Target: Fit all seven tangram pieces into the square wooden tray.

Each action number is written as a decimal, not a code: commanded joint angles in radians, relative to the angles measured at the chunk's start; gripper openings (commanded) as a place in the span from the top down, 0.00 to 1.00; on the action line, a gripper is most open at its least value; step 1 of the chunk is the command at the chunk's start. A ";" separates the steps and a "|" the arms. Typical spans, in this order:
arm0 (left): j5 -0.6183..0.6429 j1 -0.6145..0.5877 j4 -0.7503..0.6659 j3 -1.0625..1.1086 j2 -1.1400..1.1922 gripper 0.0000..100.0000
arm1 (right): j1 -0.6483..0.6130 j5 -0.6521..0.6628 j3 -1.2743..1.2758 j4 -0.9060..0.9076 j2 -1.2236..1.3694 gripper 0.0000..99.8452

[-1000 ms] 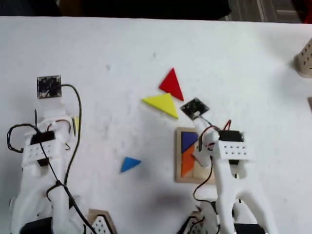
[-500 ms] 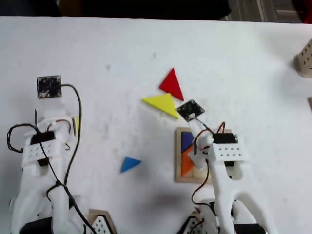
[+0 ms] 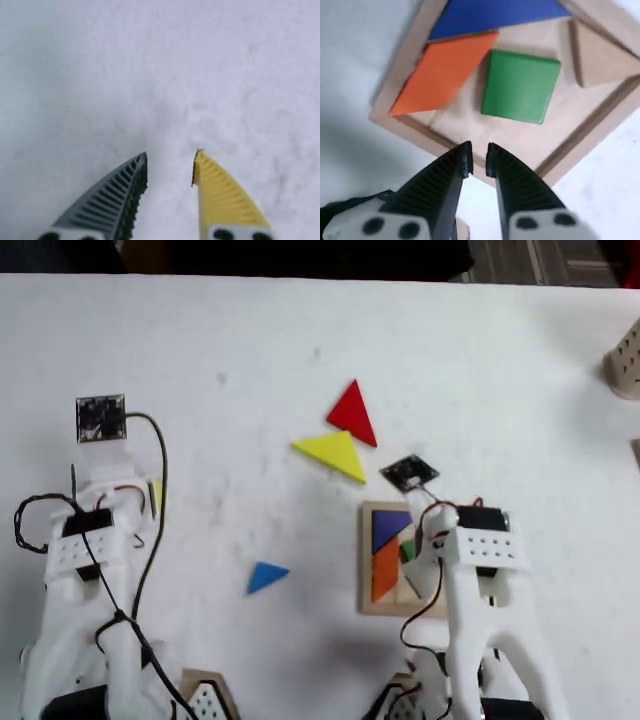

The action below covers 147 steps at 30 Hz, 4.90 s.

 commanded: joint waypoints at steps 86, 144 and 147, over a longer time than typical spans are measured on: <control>-0.147 0.136 0.144 -0.011 -0.012 0.78 | -0.085 -0.287 -0.044 -0.076 -0.182 0.98; -0.517 0.699 0.267 -0.009 0.087 0.70 | 0.282 -0.160 0.181 -0.277 -0.196 0.98; -0.465 0.711 0.203 0.006 0.087 0.76 | 0.282 -0.160 0.181 -0.277 -0.193 0.98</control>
